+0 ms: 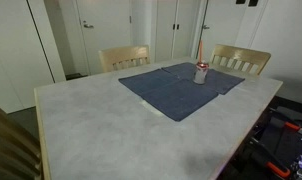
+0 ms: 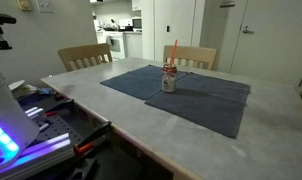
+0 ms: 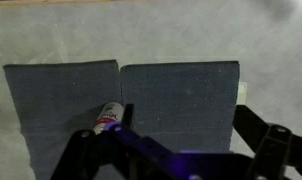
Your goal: Remove the straw from the can and put it on the table
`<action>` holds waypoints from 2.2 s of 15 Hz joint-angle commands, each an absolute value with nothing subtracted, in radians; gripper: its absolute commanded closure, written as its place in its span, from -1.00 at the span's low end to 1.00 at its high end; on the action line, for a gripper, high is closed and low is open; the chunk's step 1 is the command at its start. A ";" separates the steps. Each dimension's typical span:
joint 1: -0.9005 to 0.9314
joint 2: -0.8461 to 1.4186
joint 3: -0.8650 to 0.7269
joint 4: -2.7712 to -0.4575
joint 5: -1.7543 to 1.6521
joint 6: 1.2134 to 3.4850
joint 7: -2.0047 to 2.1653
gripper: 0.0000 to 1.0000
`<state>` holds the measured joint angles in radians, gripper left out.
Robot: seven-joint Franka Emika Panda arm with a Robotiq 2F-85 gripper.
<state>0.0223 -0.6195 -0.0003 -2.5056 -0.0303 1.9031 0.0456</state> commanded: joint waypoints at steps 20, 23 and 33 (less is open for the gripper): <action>0.012 -0.501 -0.057 -2.450 -0.034 1.973 -0.079 -1.00; 0.015 -0.420 -0.103 -2.411 -0.019 2.003 -0.174 -1.00; 0.021 -0.215 -0.146 -2.209 0.006 1.906 -0.433 -1.00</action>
<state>0.0189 -0.2604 -0.1615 -2.2926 -0.0299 1.9997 -0.3513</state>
